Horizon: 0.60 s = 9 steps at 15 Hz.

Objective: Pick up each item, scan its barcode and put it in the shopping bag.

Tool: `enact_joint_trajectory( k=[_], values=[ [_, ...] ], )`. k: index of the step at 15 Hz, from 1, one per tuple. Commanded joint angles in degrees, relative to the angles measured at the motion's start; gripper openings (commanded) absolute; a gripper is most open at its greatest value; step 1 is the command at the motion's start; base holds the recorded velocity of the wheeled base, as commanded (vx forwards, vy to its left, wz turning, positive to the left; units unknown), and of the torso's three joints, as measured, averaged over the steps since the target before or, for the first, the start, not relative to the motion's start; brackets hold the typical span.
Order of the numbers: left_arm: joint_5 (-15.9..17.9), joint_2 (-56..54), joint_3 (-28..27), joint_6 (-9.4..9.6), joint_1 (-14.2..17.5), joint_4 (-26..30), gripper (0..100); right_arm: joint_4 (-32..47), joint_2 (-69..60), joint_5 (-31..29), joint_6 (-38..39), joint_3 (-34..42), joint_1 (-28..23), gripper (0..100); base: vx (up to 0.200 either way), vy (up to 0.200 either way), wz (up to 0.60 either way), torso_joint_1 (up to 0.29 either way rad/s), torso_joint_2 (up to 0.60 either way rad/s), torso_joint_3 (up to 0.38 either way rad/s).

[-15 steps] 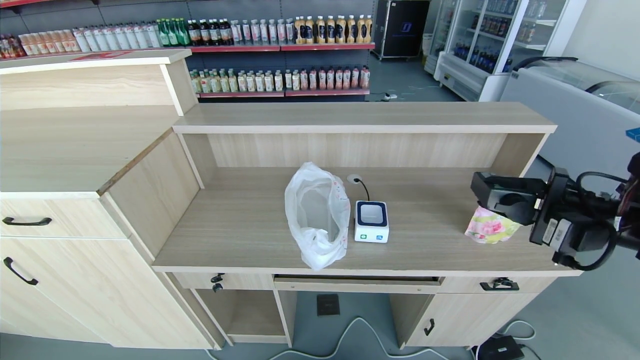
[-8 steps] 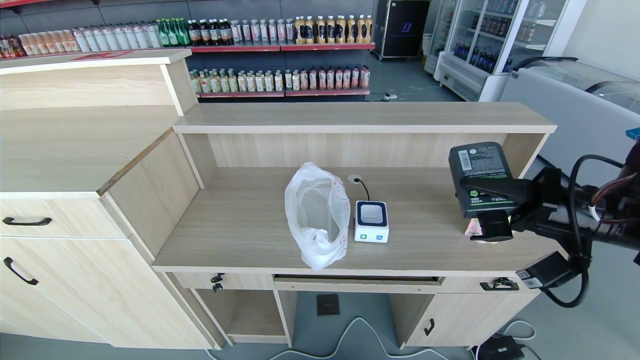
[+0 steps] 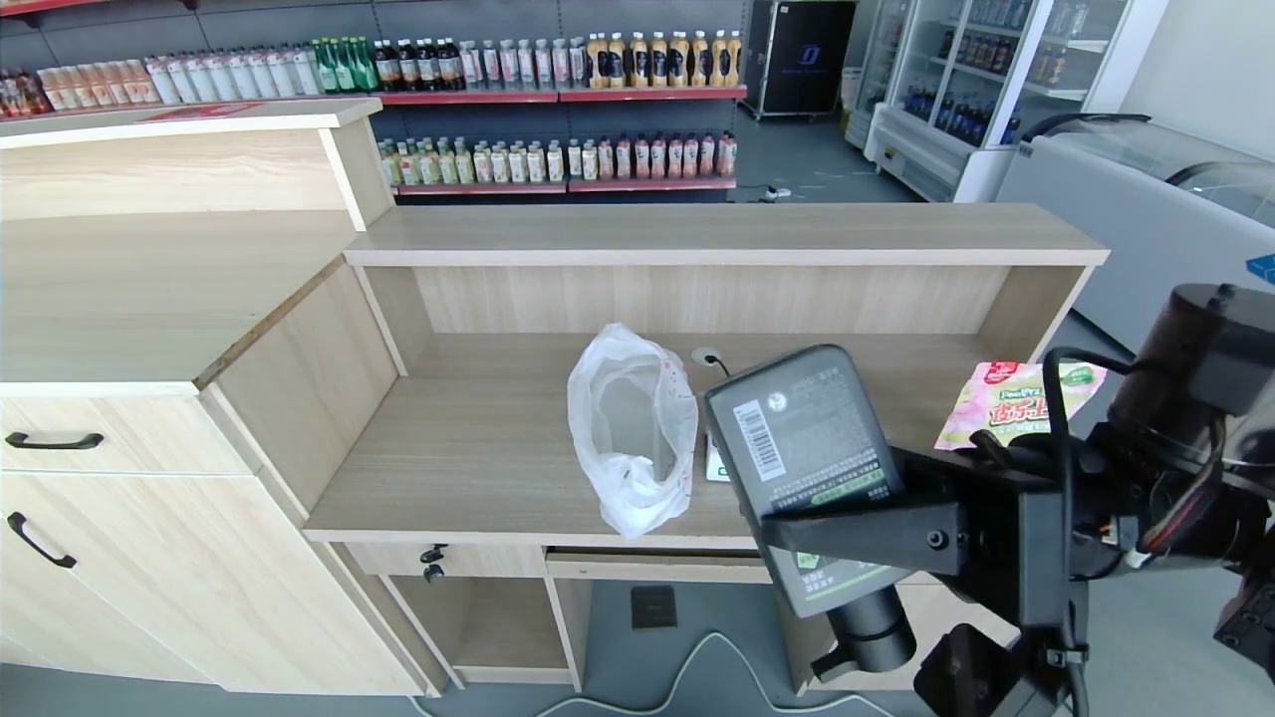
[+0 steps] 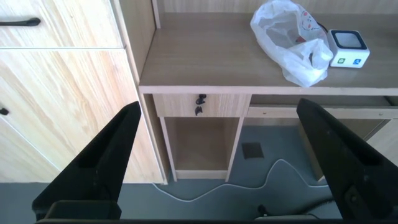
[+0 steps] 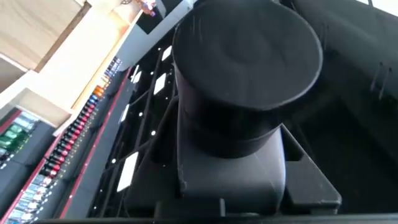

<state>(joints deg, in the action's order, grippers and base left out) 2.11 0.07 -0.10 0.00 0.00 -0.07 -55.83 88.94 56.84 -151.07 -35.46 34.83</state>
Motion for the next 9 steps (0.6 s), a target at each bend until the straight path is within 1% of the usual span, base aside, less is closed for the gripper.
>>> enact_joint_trajectory(
  k=[1,5,7,9],
  values=[
    [0.00,0.01,0.01,0.00,0.00,-0.01,100,0.02,-0.79,-0.16,-0.19,0.66,1.91,0,0.000,0.000,0.00,0.000,0.00,0.000],
    [0.00,0.01,0.01,0.00,0.00,-0.01,100,0.29,-2.55,-0.16,-0.02,0.83,1.21,0,0.000,0.000,0.00,0.000,0.00,0.000],
    [0.00,0.01,0.01,0.00,0.00,-0.01,100,0.37,-2.81,-0.24,0.68,0.75,-0.64,0,0.000,0.000,0.00,0.000,0.00,0.000],
    [0.00,0.01,0.01,0.00,0.00,-0.01,100,3.54,-3.51,-0.24,1.04,1.10,-1.34,0,0.000,0.000,0.00,0.000,0.00,0.000]
  ],
)
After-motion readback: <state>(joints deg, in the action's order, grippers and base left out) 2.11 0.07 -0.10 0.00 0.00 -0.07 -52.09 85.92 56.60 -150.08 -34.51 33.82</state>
